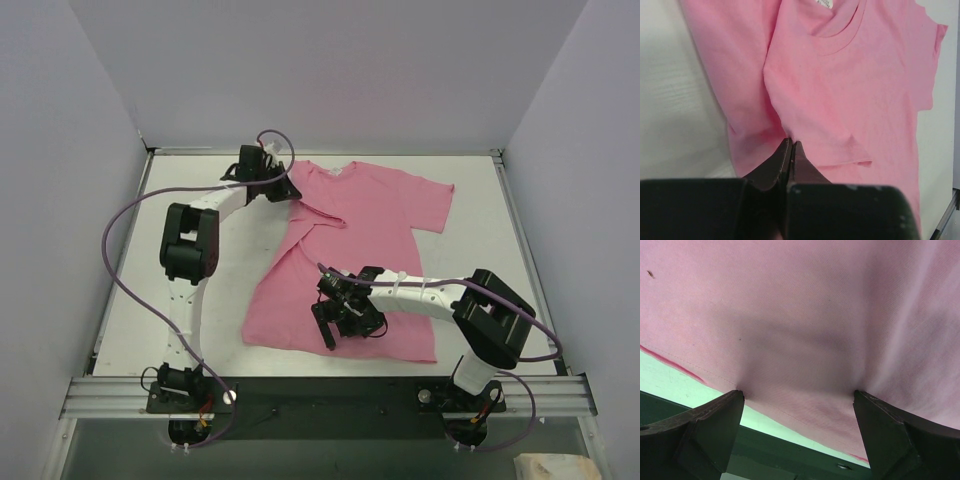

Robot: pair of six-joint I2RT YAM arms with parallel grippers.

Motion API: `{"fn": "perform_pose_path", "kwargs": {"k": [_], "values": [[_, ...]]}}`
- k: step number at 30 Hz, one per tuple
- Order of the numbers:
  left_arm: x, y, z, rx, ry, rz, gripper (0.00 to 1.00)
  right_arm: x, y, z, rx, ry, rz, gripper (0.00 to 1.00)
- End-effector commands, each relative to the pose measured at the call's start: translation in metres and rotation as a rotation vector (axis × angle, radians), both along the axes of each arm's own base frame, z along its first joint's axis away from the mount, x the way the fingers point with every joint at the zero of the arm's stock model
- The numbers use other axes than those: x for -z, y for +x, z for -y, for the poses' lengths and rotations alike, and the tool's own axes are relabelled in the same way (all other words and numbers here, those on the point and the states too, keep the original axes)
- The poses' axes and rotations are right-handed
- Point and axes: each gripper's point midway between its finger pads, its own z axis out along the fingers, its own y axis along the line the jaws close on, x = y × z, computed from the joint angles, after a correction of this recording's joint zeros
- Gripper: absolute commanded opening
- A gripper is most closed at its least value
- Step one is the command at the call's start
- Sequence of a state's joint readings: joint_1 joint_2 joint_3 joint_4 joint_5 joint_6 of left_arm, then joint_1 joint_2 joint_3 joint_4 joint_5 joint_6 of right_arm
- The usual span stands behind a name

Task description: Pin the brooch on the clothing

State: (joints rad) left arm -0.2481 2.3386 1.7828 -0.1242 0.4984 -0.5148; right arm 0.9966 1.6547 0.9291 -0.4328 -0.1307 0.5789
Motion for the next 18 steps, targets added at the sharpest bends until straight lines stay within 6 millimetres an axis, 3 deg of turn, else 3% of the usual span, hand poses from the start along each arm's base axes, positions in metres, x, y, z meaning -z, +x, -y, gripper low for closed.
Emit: {"fn": "perform_pose_path", "kwargs": {"k": [1, 7, 9, 10, 13, 14, 16, 17, 18], "values": [[-0.054, 0.023, -0.004, 0.015, 0.006, 0.129, 0.00, 0.031, -0.019, 0.029, 0.011, -0.118, -0.069, 0.97], [-0.083, 0.043, -0.033, -0.016, 0.086, 0.183, 0.00, 0.032, -0.020, 0.029, 0.009, -0.119, -0.071, 0.97], [-0.082, 0.047, -0.048, -0.023, 0.121, 0.176, 0.00, 0.032, -0.020, 0.029, 0.009, -0.119, -0.071, 0.97], [-0.095, 0.053, -0.053, -0.036, 0.131, 0.206, 0.00, 0.032, -0.020, 0.029, 0.009, -0.118, -0.072, 0.97], [-0.096, 0.062, -0.074, -0.044, 0.157, 0.206, 0.00, 0.031, -0.020, 0.028, 0.007, -0.117, -0.071, 0.97], [-0.109, 0.067, -0.081, -0.048, 0.163, 0.224, 0.00, 0.031, -0.020, 0.028, 0.006, -0.117, -0.071, 0.97], [-0.100, 0.071, -0.098, -0.061, 0.166, 0.191, 0.00, 0.031, -0.019, 0.029, 0.007, -0.117, -0.071, 0.97], [-0.112, 0.077, -0.103, -0.066, 0.164, 0.219, 0.00, 0.032, -0.019, 0.029, 0.007, -0.118, -0.072, 0.97], [-0.104, 0.080, -0.115, -0.081, 0.169, 0.201, 0.00, 0.032, -0.020, 0.029, 0.009, -0.118, -0.072, 0.97]]}}
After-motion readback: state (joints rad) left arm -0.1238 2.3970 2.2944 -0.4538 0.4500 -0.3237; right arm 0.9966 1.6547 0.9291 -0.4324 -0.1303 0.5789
